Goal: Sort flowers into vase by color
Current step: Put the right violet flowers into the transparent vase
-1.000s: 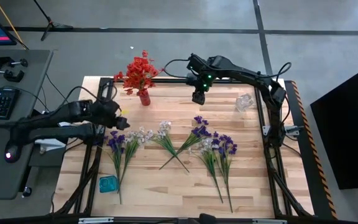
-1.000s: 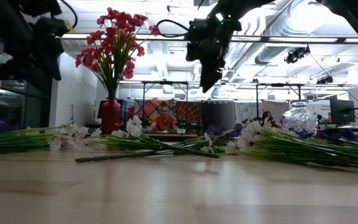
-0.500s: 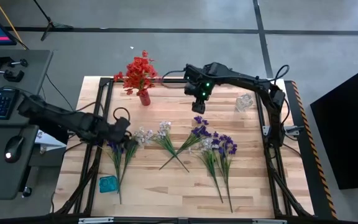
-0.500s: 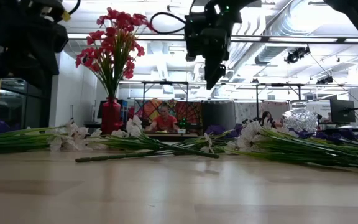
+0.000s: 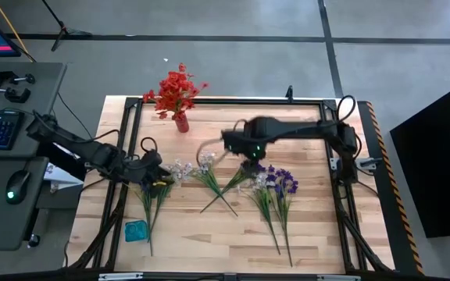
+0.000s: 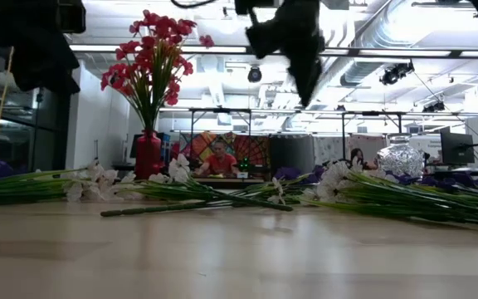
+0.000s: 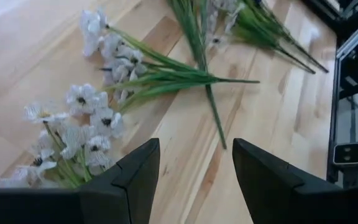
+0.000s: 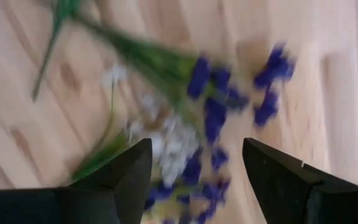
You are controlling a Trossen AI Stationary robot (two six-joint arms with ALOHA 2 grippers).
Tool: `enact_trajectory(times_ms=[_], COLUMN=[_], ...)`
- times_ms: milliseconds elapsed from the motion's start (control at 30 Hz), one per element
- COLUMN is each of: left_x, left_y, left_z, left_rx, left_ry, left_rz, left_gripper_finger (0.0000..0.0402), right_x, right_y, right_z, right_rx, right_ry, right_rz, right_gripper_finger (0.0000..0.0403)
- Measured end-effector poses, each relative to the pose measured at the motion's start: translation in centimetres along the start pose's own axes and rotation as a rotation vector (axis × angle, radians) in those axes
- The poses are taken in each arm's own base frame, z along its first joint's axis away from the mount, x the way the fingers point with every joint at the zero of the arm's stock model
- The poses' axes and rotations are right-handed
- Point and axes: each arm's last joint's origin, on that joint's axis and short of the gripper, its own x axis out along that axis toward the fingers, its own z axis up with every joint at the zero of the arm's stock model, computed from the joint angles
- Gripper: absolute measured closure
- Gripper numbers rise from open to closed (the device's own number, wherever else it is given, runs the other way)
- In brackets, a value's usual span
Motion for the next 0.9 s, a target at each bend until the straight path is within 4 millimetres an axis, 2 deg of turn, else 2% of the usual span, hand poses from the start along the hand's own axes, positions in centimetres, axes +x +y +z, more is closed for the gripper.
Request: enact_trajectory(times_ms=[100, 200, 333, 433, 567, 700, 800, 900], left_x=[-0.2, -0.3, -0.2, 0.0, 0.4, 1.2, 2.1, 3.3], left_y=[-0.1, -0.5, -0.8, -1.0, -1.4, -2.2, -2.8, -3.4], left_z=[-0.1, -0.1, 0.0, 0.2, 0.3, 0.4, 0.5, 0.5], left_rx=[0.008, 0.013, 0.018, 0.011, -0.006, -0.014, 0.014, 0.067], left_ry=[-0.018, -0.031, -0.056, -0.08, -0.105, -0.119, -0.129, -0.135], left_rz=[-0.007, -0.038, -0.048, -0.046, -0.051, -0.068, -0.077, -0.072], left_gripper_finger=[0.0211, 0.0211, 0.0211, 0.0211, 0.0211, 0.0211, 0.0211, 0.0211], right_x=[-0.4, -1.0, -0.4, 0.2, 1.9, 5.3, 7.1, 8.3], right_y=[2.0, 2.7, 1.4, 0.5, 1.7, 4.4, 6.7, 8.5], right_z=[-1.3, -3.5, -9.6, -13.9, -17.6, -19.9, -20.6, -21.0], right_rx=[-0.008, 0.047, 0.277, 0.507, 0.685, 0.703, 0.714, 0.723], right_ry=[0.023, 0.001, 0.028, -0.046, -0.127, -0.082, -0.055, -0.012], right_rz=[-0.045, -0.062, -0.043, 0.096, 0.263, 0.31, 0.353, 0.309], right_gripper_finger=[0.0162, 0.0162, 0.0162, 0.0162, 0.0162, 0.0162, 0.0162, 0.0162])
